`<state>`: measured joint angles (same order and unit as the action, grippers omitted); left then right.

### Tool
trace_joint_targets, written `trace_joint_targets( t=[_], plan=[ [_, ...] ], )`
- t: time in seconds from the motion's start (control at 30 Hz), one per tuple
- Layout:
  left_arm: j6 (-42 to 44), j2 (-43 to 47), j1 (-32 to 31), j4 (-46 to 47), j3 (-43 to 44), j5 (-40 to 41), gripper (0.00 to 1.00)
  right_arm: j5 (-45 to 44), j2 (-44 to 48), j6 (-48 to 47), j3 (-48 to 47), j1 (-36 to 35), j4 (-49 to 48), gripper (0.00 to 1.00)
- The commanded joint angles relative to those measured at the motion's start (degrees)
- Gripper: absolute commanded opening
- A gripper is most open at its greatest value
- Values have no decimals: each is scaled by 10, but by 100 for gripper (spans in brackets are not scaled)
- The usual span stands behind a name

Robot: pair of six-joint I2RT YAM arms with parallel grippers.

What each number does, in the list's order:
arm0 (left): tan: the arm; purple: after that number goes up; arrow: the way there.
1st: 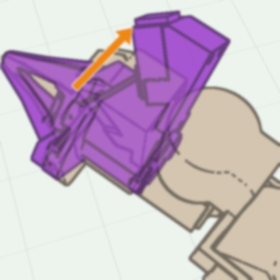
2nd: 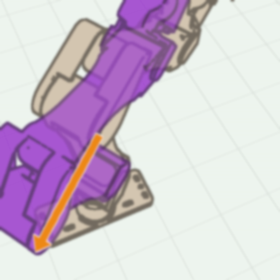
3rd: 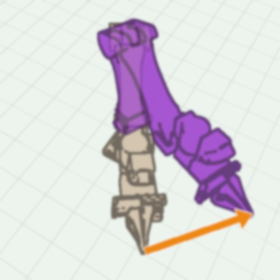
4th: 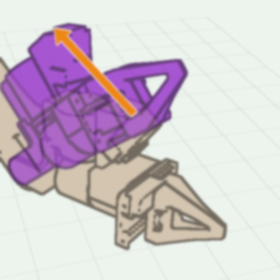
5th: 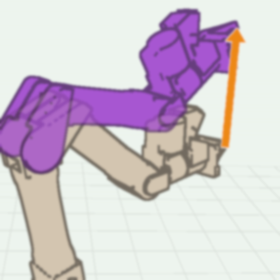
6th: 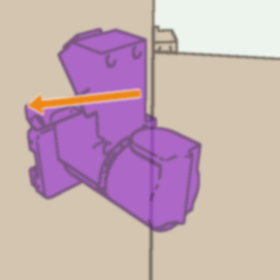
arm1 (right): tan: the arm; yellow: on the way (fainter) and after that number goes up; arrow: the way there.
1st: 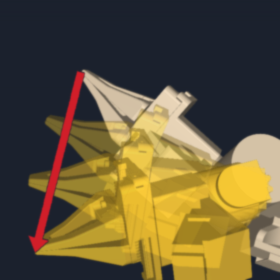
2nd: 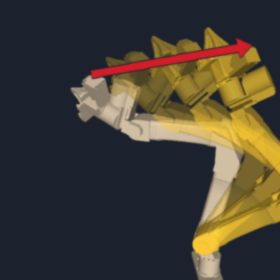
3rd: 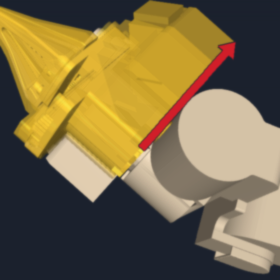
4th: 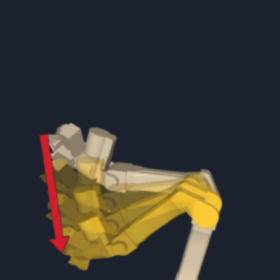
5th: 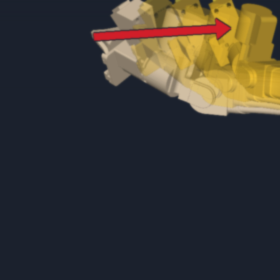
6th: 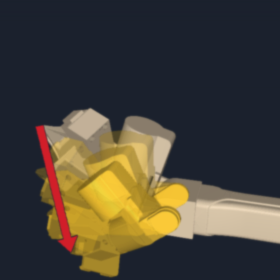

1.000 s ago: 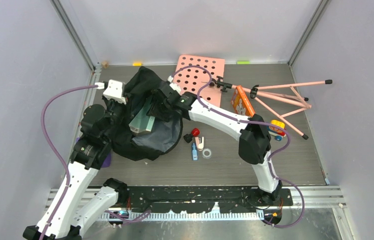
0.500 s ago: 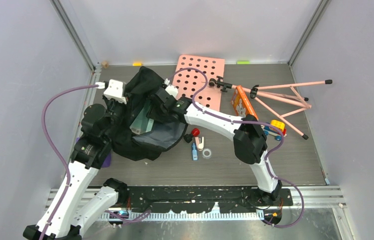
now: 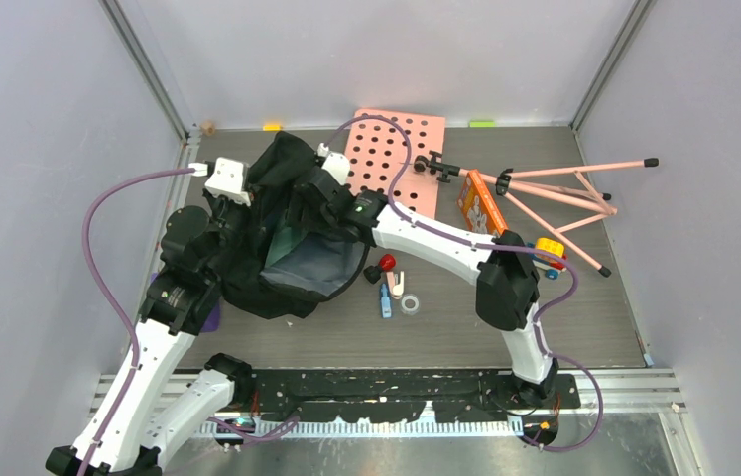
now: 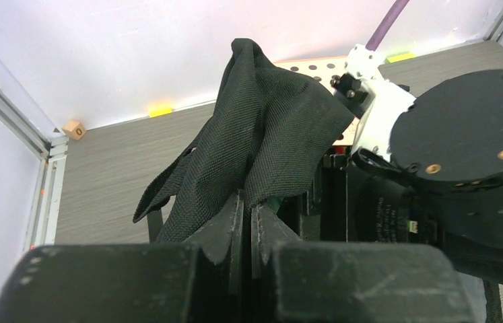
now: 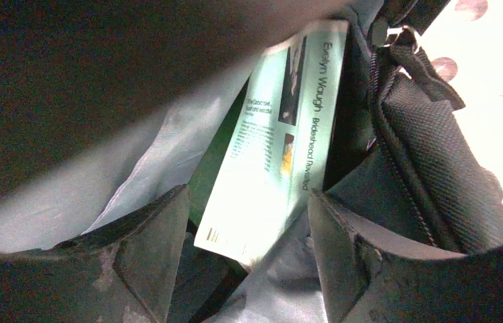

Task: Pack the student bag
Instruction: Place the book in the student bag, then pick up the book from the center of the board.

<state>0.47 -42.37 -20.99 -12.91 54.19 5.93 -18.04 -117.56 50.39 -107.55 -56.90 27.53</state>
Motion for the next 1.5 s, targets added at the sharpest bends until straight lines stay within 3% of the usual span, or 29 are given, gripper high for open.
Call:
trace_joint_targets(
  t=[0.0,0.23,0.4,0.63,0.8,0.93,1.2,1.47],
  plan=[
    [1,1,0,9,-2,2,0,-47,52,-53,-11,-7,-1,71],
    [2,1,0,10,-3,3,0,-127,118,-219,5,-61,-11,71],
    [2,1,0,10,-5,4,0,-132,193,-283,58,-67,-7,75],
    [3,-5,0,9,-5,8,0,-181,281,-357,80,-50,125,82],
    [5,-9,0,8,-5,12,0,-152,343,-367,123,42,211,84],
    [7,-14,0,8,-6,15,0,-60,381,-358,173,188,235,84],
    [7,-28,0,6,-6,16,0,41,370,-327,241,399,252,83],
    [6,-29,0,7,-7,13,0,59,331,-342,273,459,225,81]
  ],
)
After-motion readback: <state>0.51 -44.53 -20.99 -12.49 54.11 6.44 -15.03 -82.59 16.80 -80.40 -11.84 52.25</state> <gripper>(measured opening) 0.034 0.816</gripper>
